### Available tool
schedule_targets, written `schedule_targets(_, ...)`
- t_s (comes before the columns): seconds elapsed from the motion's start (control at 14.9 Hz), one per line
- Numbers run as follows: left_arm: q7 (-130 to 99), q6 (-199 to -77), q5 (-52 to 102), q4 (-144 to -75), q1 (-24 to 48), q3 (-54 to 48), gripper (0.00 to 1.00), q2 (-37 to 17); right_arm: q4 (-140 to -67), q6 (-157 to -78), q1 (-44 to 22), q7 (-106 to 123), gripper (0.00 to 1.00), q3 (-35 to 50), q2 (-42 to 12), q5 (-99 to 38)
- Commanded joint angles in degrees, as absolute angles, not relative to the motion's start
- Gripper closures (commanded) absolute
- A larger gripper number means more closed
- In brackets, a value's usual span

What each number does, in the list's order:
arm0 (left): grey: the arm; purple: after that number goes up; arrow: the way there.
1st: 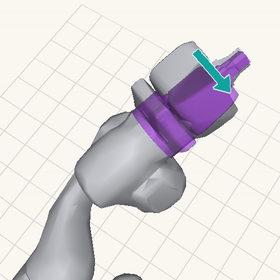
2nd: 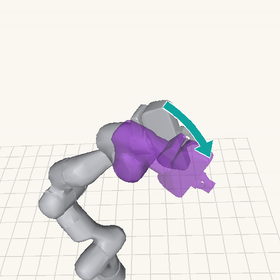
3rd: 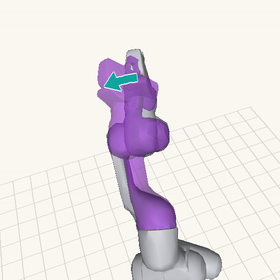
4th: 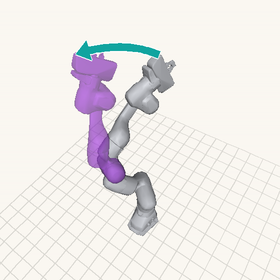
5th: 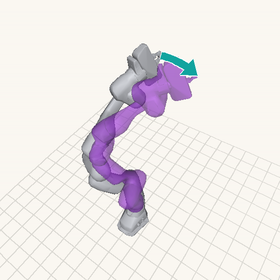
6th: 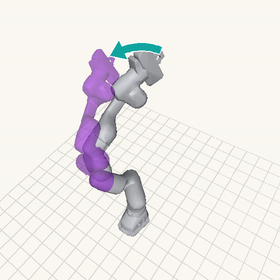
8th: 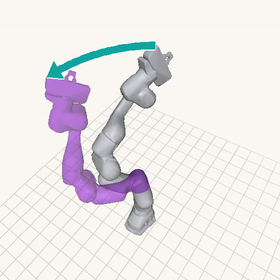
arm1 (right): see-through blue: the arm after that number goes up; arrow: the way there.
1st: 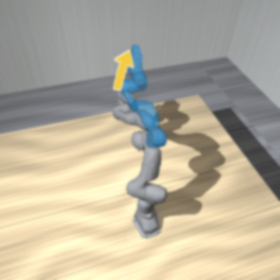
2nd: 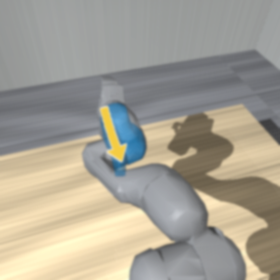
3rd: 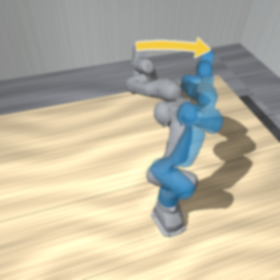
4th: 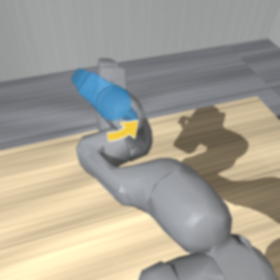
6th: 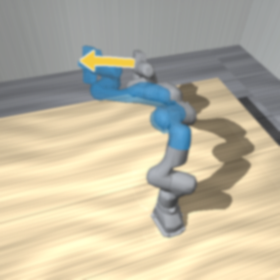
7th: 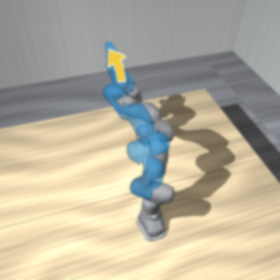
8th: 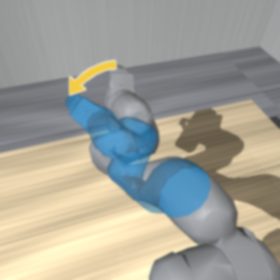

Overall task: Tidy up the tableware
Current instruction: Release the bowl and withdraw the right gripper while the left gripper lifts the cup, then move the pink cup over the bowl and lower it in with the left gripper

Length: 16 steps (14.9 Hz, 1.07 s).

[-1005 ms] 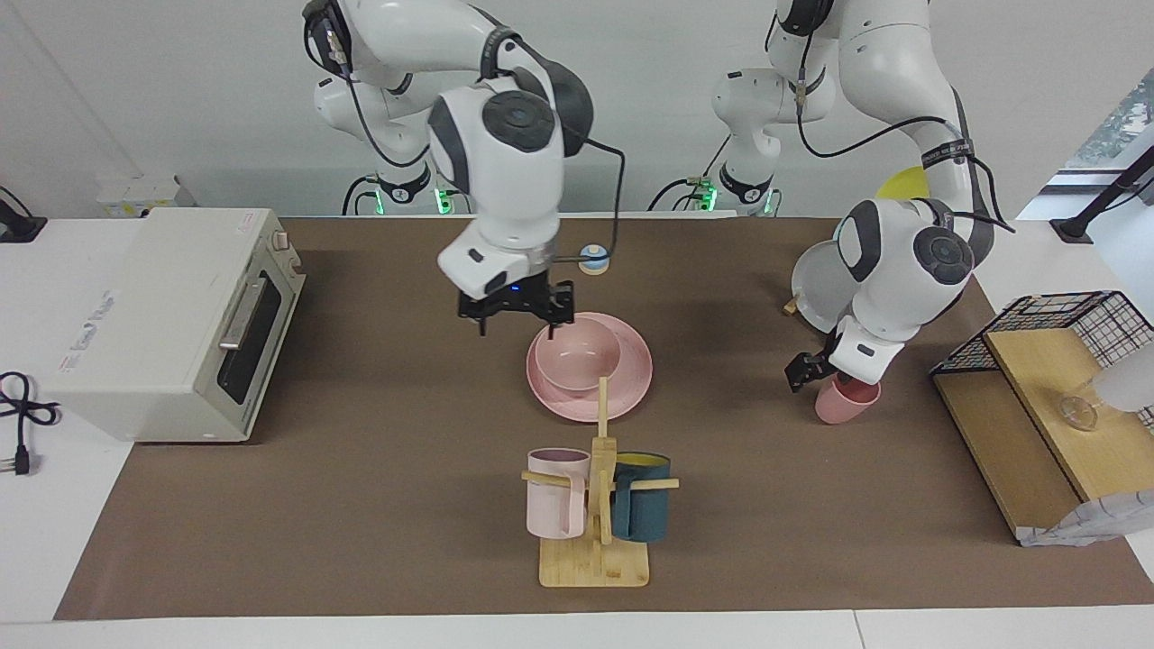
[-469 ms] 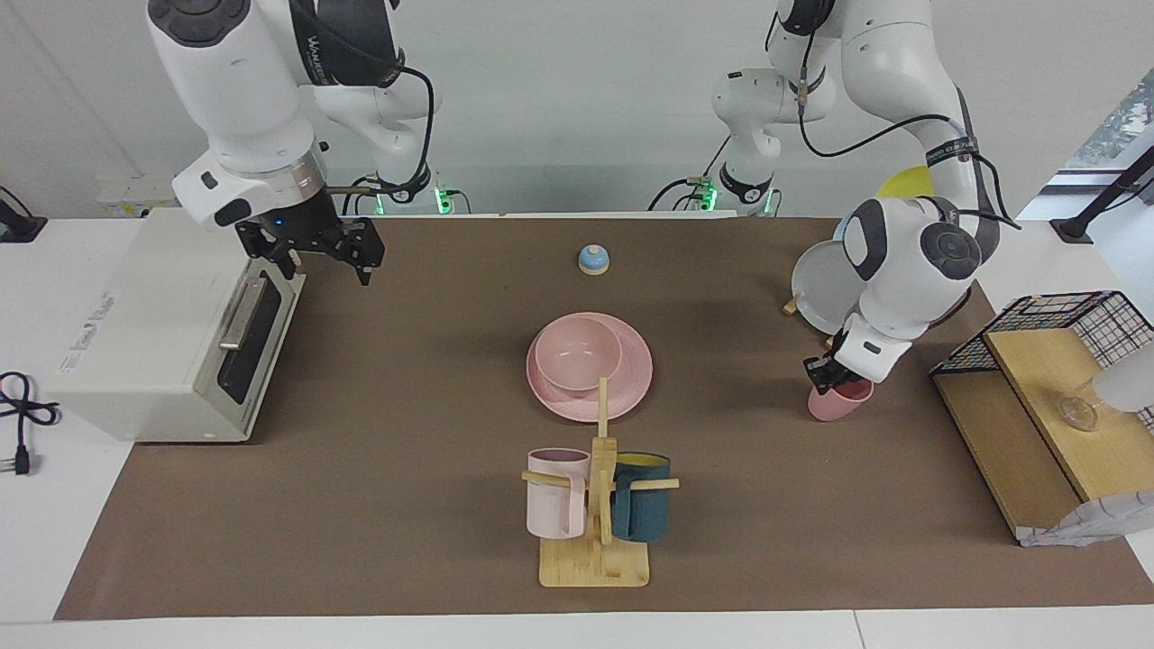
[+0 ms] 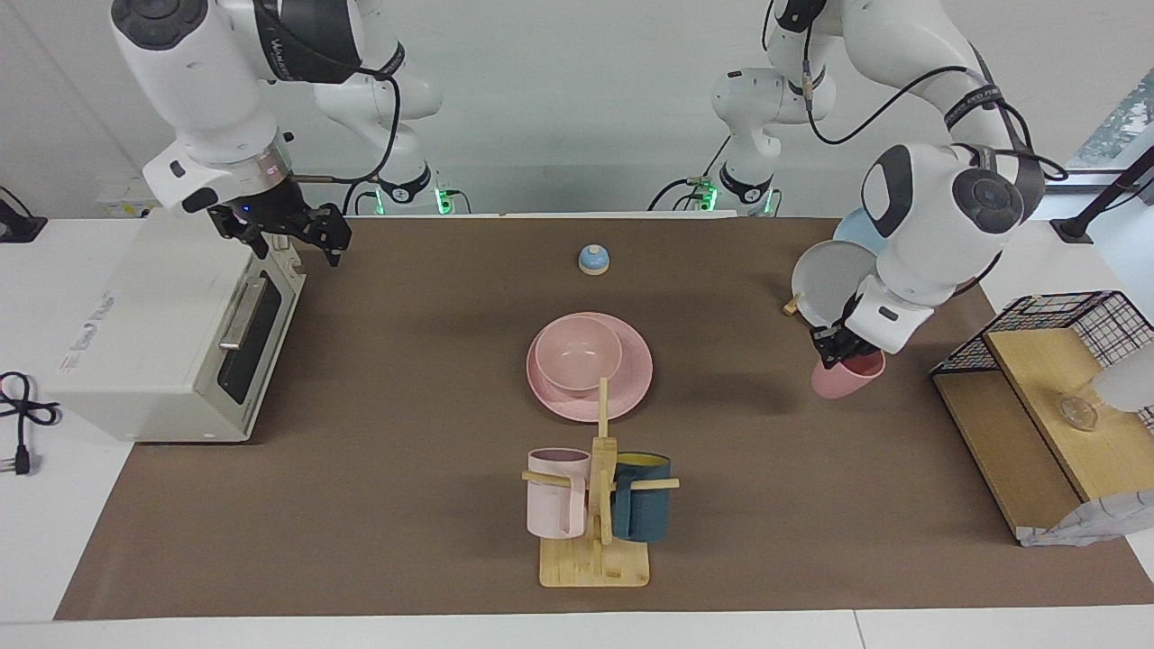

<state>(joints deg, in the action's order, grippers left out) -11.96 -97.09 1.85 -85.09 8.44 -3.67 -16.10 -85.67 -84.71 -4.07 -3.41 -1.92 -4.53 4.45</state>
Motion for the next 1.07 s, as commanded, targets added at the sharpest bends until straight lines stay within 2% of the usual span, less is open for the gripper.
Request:
schedule_targets(0.0,-23.2,-90.4,2.5,-76.8,16.1,-3.1,1.0,-18.3,-88.2,-86.5,-3.3,5.8,0.0,-6.0,-2.6,2.9)
schedule_targets(0.13,-32.8,-88.9,4.6,-71.0,21.3,-2.9,1.0,-21.2,-88.2,-86.0,-3.2,6.4,0.0,-6.6,-2.5,2.9)
schedule_targets(0.47,-52.4,-95.2,4.8,-69.5,33.3,-2.8,1.0,-24.5,-88.2,-85.9,-3.5,5.9,0.0,-6.0,-2.6,2.9)
schedule_targets(0.6,-55.0,-96.7,4.7,-69.5,34.9,-2.7,1.0,-26.3,-88.8,-85.9,-3.5,6.0,0.0,-6.1,-2.1,2.9)
schedule_targets(0.74,-58.8,-99.3,4.1,-69.6,37.0,-2.6,1.0,-28.3,-92.7,-85.9,-3.1,6.3,0.0,-6.1,1.5,2.9)
schedule_targets(1.01,-60.4,-101.0,3.8,-70.0,37.8,-2.7,1.0,-29.7,-92.8,-89.2,-3.5,6.6,0.0,-6.3,0.8,3.5)
